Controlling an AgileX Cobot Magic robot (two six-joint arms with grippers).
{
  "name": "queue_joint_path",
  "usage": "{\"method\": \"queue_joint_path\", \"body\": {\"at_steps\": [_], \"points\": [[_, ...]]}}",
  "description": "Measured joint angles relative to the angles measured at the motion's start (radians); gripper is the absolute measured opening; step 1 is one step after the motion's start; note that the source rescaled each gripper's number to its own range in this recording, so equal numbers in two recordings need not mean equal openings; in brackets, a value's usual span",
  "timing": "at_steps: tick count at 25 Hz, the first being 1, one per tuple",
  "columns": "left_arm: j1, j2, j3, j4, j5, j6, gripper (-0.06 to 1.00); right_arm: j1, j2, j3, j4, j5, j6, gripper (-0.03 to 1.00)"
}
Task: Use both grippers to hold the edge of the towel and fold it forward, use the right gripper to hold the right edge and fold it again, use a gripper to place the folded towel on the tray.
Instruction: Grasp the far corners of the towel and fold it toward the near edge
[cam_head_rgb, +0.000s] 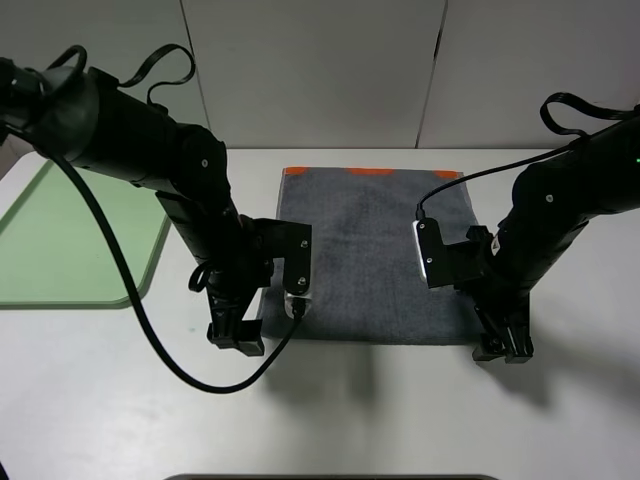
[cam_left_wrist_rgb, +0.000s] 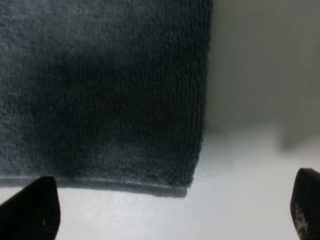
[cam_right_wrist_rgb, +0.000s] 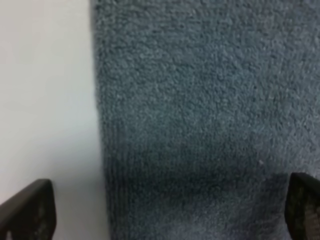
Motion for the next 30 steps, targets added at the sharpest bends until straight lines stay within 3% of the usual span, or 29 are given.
{"method": "queue_joint_path", "body": {"at_steps": [6,18,23,30], "points": [[-0.041,0.032,-0.002,0.0,-0.063,0.039,0.92,0.0,0.005,0.001,0.002,-0.006,0.0,1.0],[-0.088,0.092,-0.034,-0.002,-0.068,0.039,0.89,0.0,0.05,-0.005,0.021,0.005,-0.004,1.0],[-0.088,0.102,-0.039,0.001,-0.08,0.035,0.76,0.0,0.05,-0.005,0.022,0.005,-0.004,1.0],[-0.088,0.109,-0.043,-0.009,-0.089,0.035,0.47,0.0,0.05,-0.005,0.024,0.003,-0.004,1.0]]}}
